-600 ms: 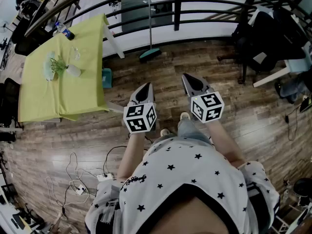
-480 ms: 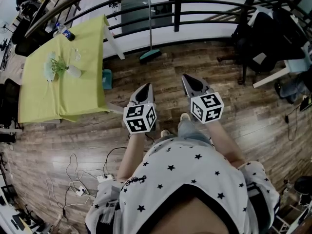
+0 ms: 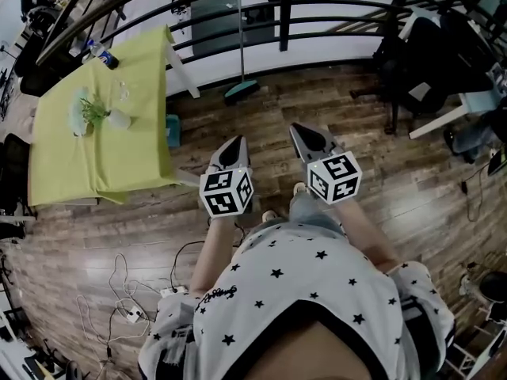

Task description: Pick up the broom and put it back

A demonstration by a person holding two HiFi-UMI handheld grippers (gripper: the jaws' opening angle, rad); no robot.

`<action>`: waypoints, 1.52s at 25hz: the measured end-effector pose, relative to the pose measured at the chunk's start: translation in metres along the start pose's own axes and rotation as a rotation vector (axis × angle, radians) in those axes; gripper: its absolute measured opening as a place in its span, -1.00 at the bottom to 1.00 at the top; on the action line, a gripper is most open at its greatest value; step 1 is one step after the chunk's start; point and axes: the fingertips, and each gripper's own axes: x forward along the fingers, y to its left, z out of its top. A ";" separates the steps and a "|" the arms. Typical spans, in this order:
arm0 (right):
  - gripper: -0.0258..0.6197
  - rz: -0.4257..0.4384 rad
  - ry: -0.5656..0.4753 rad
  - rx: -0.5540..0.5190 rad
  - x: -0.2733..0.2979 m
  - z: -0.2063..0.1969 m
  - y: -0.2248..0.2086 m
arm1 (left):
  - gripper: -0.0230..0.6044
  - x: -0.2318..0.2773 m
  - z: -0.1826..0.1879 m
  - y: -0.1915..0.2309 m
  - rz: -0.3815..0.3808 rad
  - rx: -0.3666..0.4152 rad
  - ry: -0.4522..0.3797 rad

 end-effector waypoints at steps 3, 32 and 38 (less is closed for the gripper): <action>-0.94 -0.020 0.002 0.009 0.003 -0.002 0.004 | -0.89 -0.001 0.001 0.004 -0.007 0.002 0.001; -0.94 0.008 0.030 0.039 0.143 0.042 -0.091 | -0.89 0.136 0.060 0.060 0.029 -0.023 0.013; -0.94 0.052 0.038 -0.004 0.184 0.063 -0.117 | -0.89 0.178 0.084 0.074 0.052 -0.032 0.021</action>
